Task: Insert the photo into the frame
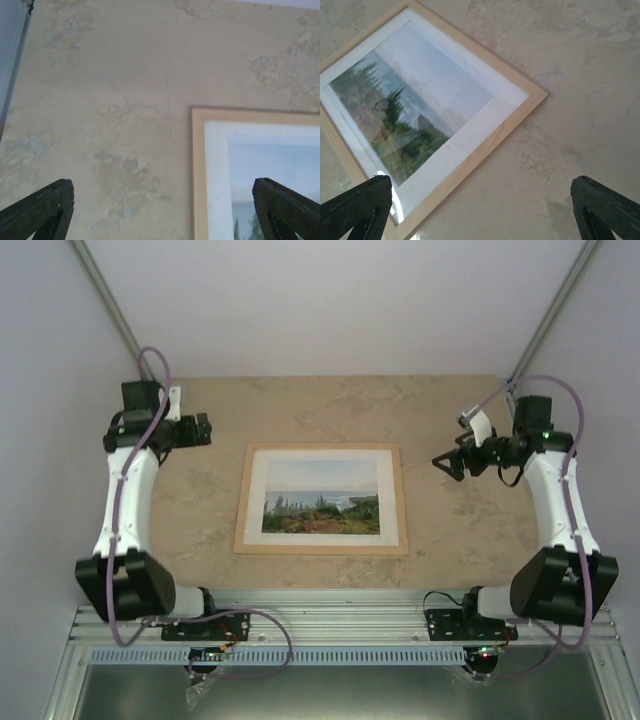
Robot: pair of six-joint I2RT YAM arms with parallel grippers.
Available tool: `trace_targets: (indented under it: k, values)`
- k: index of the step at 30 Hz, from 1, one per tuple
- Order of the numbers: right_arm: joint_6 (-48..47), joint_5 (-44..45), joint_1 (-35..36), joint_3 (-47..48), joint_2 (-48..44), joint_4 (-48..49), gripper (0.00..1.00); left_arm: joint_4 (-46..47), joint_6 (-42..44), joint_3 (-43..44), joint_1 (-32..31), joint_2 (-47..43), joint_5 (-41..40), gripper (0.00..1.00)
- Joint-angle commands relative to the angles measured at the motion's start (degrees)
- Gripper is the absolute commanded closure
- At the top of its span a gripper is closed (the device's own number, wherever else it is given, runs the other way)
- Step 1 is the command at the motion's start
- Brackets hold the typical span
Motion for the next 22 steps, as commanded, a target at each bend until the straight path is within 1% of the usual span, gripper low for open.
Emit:
trace_targets:
  k: [1,4,8,11,16,22]
  values:
    - [4.11,0.05,-0.32,-8.72,-7.99,3.93,0.02,-0.07,2.86,-9.39,0.21,-9.17,-2.96,0.01]
    - [6.32,0.23,-0.30,-14.08,-13.01,6.77,0.02,0.61,4.28,-15.73,0.14,-15.12,-3.67,0.00]
    - [7.89,-0.55,-0.37,-19.65,-17.08,9.30,0.02,0.88,6.14,-22.39,0.20,-20.86,-4.53,0.01]
    - [8.75,-0.76,-0.40,-20.31,-18.22,10.38,0.02,1.87,5.72,-23.07,0.21,-23.00,-4.94,0.01]
    - [9.69,-1.36,-0.41,-20.30,-19.20,10.83,0.02,2.41,3.58,-23.81,0.17,-22.97,-3.75,0.01]
    - [10.09,-1.36,-0.39,-20.01,-19.97,10.70,0.02,3.28,3.45,-24.20,0.19,-24.32,-4.04,0.01]
